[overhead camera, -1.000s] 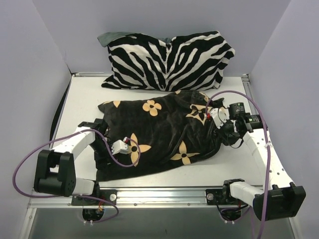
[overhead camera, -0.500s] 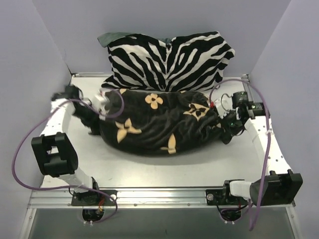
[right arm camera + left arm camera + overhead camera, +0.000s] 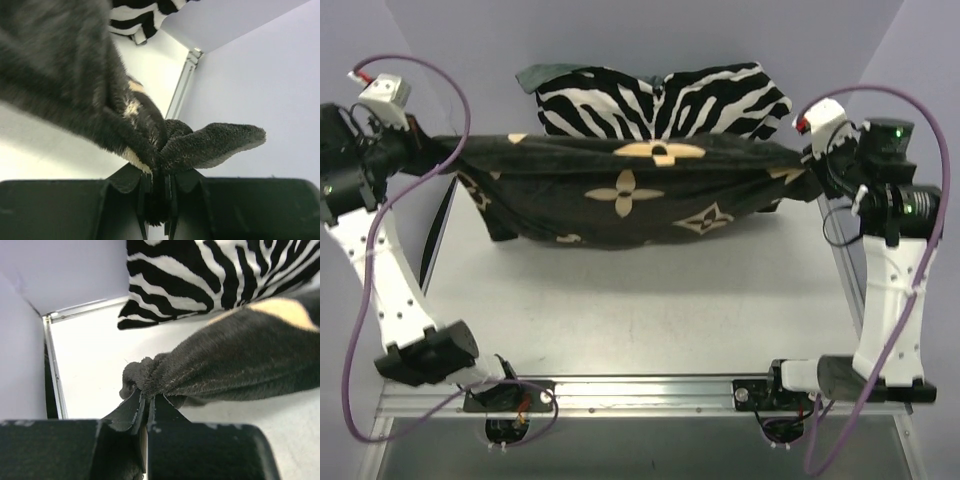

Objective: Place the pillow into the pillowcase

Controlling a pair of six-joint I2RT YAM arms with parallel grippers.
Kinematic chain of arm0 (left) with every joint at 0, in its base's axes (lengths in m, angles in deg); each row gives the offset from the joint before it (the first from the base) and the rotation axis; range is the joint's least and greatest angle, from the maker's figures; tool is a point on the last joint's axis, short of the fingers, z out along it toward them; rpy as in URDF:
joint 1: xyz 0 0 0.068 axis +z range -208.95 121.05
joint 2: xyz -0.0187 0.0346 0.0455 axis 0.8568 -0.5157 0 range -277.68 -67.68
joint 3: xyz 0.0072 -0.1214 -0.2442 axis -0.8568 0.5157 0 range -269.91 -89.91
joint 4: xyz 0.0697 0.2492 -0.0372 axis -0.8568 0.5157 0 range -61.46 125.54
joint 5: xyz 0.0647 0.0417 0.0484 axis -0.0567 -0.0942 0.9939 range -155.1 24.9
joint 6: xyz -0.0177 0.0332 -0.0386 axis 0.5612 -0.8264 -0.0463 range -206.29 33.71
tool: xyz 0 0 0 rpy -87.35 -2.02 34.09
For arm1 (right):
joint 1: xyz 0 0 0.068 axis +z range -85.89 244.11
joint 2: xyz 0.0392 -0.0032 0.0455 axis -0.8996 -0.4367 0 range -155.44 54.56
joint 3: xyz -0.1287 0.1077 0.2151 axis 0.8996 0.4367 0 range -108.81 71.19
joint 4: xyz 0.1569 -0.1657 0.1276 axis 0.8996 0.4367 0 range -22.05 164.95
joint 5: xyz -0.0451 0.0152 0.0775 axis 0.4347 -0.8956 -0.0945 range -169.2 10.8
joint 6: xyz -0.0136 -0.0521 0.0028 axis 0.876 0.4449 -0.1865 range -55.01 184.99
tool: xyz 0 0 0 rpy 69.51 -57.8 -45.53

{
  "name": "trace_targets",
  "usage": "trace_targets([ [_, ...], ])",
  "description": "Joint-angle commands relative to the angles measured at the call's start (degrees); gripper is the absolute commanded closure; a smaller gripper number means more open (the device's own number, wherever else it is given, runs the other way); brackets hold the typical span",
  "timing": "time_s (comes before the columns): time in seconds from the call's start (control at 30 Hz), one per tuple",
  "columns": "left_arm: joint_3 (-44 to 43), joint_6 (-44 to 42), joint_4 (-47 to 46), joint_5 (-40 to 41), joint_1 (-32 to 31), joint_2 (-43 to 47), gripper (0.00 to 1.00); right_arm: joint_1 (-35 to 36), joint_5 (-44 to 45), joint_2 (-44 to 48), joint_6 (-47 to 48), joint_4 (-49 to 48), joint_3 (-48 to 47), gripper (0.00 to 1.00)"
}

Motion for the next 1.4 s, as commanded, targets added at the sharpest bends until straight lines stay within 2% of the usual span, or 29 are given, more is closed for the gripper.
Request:
trace_targets([
  [0.0,2.65,8.0,-12.25,-0.02,5.49,11.2,1.0,-0.92,5.61,10.12,3.24,-3.61,4.06,1.0],
  [0.03,5.89,8.08,-13.31,1.37,5.94,13.13,1.0,-0.92,6.48,14.06,5.07,-4.57,5.31,1.0],
  [0.13,10.73,9.3,-17.0,2.27,6.12,19.03,1.0,-0.92,7.54,17.69,8.68,-5.99,6.64,1.0],
  [0.3,15.58,11.16,-19.99,2.96,4.02,19.31,1.0,-0.92,6.85,16.21,12.56,-7.57,9.79,1.0],
  [0.47,21.9,5.9,-21.66,16.48,-7.99,13.09,1.0,-0.83,5.44,4.81,11.61,-14.67,14.9,1.0],
  [0.53,22.44,4.84,-22.63,22.2,-10.74,9.48,1.0,-0.92,6.05,-3.89,10.72,-16.62,13.85,1.0],
  [0.57,22.1,5.27,-22.64,23.96,-11.8,4.93,1.0,-1.0,6.05,-6.96,10.02,-19.06,12.54,1.0],
  [0.6,20.09,6.49,-22.37,26.67,-11.81,2.19,1.0,-0.83,6.49,-10.3,8.71,-19.96,9.05,1.0],
  [0.63,17.55,8.68,-19.85,28.09,-11.81,-0.71,0.86,-0.66,7.62,-17.64,7.74,-20.49,5.62,0.8],
  [0.67,11.52,9.48,-17.39,29.76,-11.72,-7.09,0.55,-0.31,8.85,-21.46,5.12,-20.32,-1.9,0.59],
  [0.7,11.46,10.27,-14.84,31.69,-11.46,-10.11,0.41,-0.04,11.82,-25.24,4.4,-19.71,-7.11,0.37],
  [0.73,3.54,11.07,-8.55,33.45,-10.93,-12.75,0.34,0.14,15.77,-32.15,4.04,-18.31,-11.94,0.13],
  [0.77,0.59,11.42,-5.87,34.34,-10.41,-16.52,0.29,-0.21,16.59,-34.83,3.78,-13.25,-16.43,0.1],
  [0.8,-1.7,11.25,-4.46,33.91,-9.1,-16.99,0.06,-0.65,16.25,-37.12,3.34,-10.5,-22.57,0.09],
  [0.83,-1.9,9.25,-3.75,33.12,-8.65,-16.65,0.03,-1.35,15.12,-36.71,2.11,-8.47,-22.45,0.04],
  [0.9,0.28,6.43,-2.42,31.54,-8.03,-14.11,0.03,-2.84,10.11,-32.86,1.75,-5.73,-16.6,0.04],
  [0.93,3.6,3.37,-1.64,30.66,-8.03,-12.96,0.02,-2.94,9.05,-27.44,2.19,-5.73,-7.34,0.04],
  [1.0,7.92,1.06,-1.1,26.46,-8.12,-9.36,0.03,-2.5,3.43,-22.4,2.98,-3.45,0.28,0.04],
  [1.03,10.64,-0.77,-0.41,24.61,-8.47,-8.04,0.03,-2.41,2.02,-18.2,2.46,-0.83,7.01,0.04],
  [1.07,15.97,-1.4,-0.31,20.15,-8.64,-5.42,0.03,-2.24,-1.64,-16.68,2.19,1.54,9.08,0.04],
  [1.2,30.24,-7.81,2.67,10.63,-11.8,1.1,0.03,-2.41,-10.61,-12.63,0.96,12.53,18.22,0.07],
  [1.27,35.34,-11.07,4.78,12.01,-15.39,3.91,0.02,-2.5,-11.78,-11.48,0.96,15.8,22.61,0.08],
  [1.37,44.05,-15.27,7.41,14.39,-15.68,6.11,0.03,-3.64,-9.68,-10.07,2.45,16.86,31.84,0.11],
])
